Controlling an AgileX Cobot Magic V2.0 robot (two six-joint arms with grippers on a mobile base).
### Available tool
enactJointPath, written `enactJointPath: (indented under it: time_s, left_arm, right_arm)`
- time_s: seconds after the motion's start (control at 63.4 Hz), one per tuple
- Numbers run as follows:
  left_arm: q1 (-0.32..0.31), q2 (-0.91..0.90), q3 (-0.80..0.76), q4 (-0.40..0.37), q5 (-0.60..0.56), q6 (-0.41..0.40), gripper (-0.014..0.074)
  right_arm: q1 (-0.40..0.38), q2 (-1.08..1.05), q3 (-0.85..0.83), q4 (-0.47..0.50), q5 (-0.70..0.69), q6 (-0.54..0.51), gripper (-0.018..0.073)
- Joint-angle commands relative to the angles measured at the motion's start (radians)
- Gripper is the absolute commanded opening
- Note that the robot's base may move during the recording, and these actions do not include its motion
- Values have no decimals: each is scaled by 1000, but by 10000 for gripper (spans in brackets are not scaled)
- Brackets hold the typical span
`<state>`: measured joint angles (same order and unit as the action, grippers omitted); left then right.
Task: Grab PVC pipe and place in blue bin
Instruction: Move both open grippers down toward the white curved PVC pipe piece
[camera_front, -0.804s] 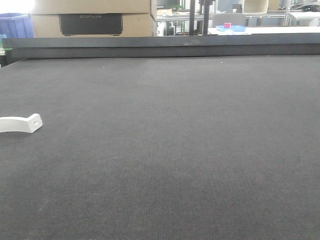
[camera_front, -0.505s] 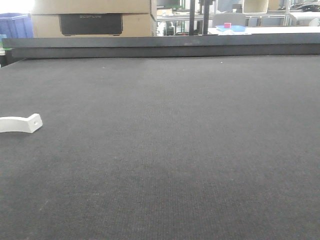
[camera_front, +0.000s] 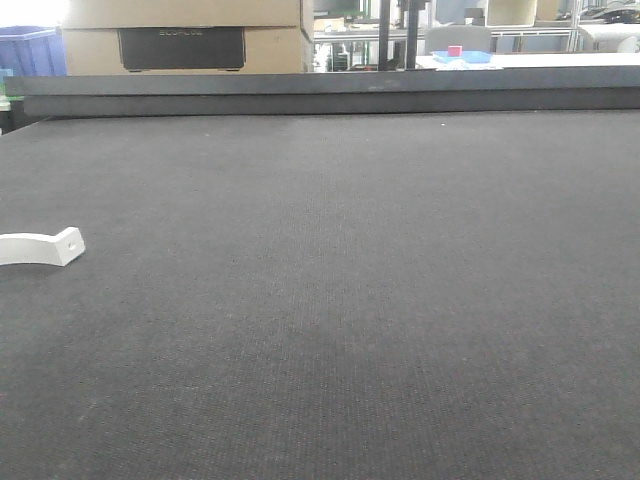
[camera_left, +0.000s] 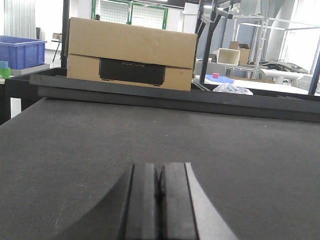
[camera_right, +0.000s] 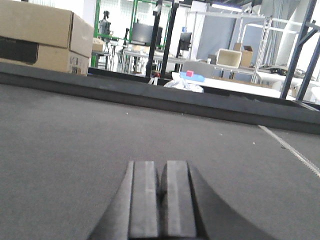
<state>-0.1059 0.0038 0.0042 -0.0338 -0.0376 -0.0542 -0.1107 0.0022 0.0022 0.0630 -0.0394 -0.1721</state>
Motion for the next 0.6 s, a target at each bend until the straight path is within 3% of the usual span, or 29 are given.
enactJointPath:
  time_s: [0.0,0.047,0.11,0.189,0.347,0.583]
  left_arm:
    - [3,-4,-4,3,-23,2,-111]
    - [3,-4,-7,3,-20,2,-111]
    - [3,-4,-67,3,28,2,-111]
    - [3,-4,-172,17,162,2,-111]
    - [3,51,-405,119,377,2,-111]
    - [3,357,-720,98,679,-4,-111]
  right_arm:
    - [3,-2,-2,-1,-124,-3,-168]
    - [3,-2,-2,-1,-172,-3,-168]
    - [3,-2,-50,-1,-128,-3,-168]
    - [3,-2,-168,-1,45,-3,-168]
    - [3,32,-422,2,341,-3,-168]
    - [3,301,-735,12,669,-3,-168]
